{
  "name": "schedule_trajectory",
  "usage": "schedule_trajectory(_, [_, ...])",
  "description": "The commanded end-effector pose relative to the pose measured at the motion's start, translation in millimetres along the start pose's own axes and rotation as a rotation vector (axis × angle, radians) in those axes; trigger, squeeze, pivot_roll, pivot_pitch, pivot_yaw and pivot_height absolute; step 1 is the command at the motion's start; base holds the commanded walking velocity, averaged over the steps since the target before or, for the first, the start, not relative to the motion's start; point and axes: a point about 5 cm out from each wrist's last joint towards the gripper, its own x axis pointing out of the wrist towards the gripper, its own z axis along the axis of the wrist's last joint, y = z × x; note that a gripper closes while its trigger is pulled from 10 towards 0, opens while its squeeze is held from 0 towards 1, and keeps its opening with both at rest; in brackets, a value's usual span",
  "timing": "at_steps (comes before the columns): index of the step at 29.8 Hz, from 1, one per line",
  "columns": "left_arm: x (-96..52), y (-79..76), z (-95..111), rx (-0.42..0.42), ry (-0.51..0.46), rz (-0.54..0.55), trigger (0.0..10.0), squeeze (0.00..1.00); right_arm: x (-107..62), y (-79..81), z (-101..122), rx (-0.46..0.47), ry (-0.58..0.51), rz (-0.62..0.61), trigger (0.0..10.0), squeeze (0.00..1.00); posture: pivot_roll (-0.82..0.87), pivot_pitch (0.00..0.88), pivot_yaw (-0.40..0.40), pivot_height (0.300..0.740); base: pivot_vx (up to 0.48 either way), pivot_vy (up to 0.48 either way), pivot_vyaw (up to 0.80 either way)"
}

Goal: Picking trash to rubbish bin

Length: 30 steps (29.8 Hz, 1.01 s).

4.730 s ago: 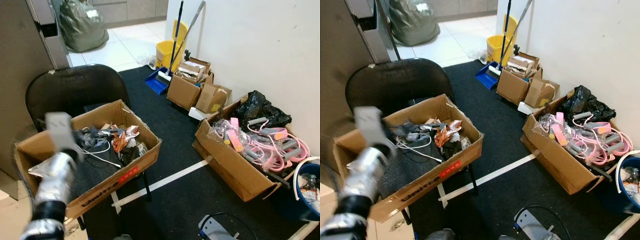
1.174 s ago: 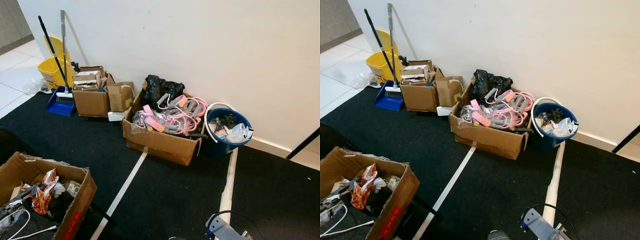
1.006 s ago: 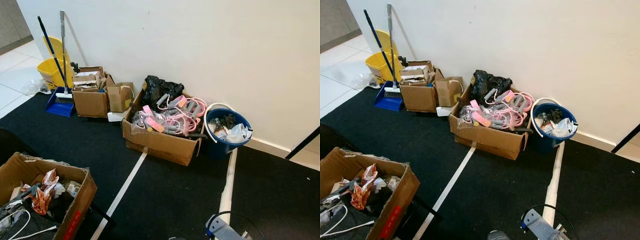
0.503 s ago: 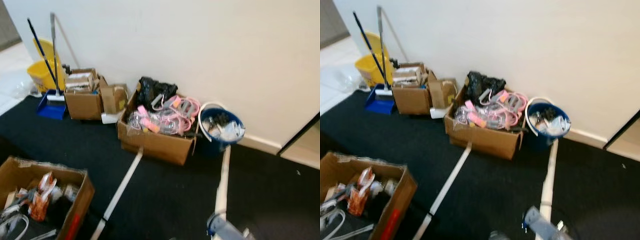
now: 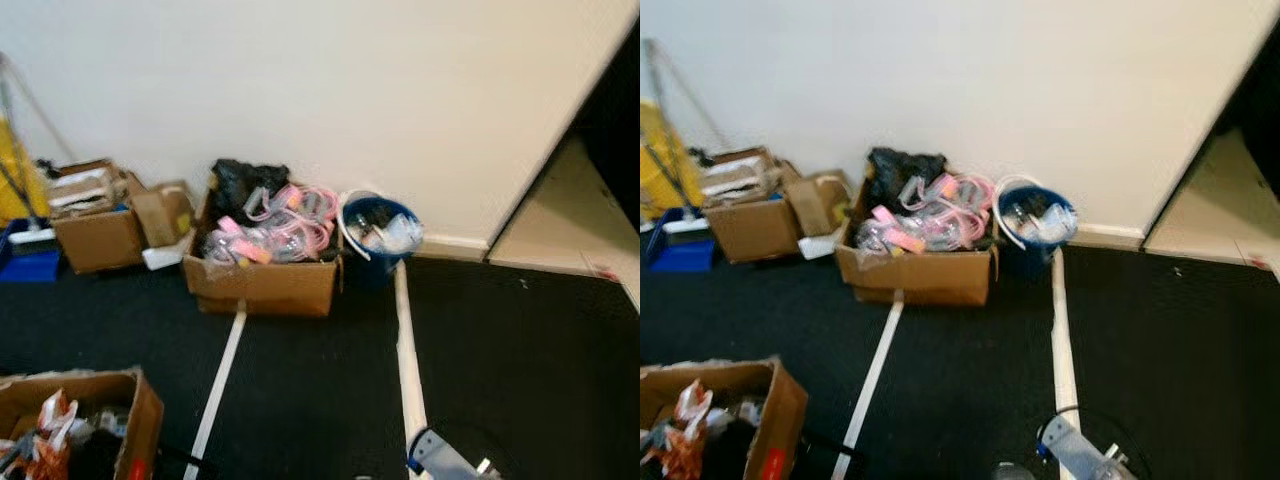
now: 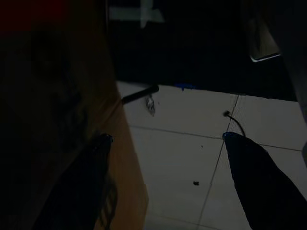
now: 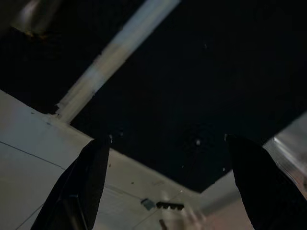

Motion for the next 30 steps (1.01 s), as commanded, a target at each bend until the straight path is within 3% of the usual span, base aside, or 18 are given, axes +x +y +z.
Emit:
schedule_trajectory(1, [-0.5,-7.8,36.0,-0.004,-0.137,-0.033,10.0,0.0,0.1,0.0,-1.8,0.002,0.005,0.001,10.0,0.0,0.03,0.028,-0.008,0.74,0.0,0.0,-0.8])
schedule_trajectory(23, [-1.1,-11.3,40.7,-0.008,-0.163,-0.074,10.0,0.0,0.1,-1.5,-4.1,-0.009,0.006,-0.005,10.0,0.0,0.02,0.02,-0.016,0.74,0.0,0.0,-0.8])
schedule_trajectory(30, [-1.5,-14.2,45.4,-0.034,-0.178,-0.082,10.0,0.0,0.1,-1.2,-4.8,-0.002,0.009,-0.007,10.0,0.0,0.02,0.02,-0.016,0.74,0.0,-0.358,-0.8])
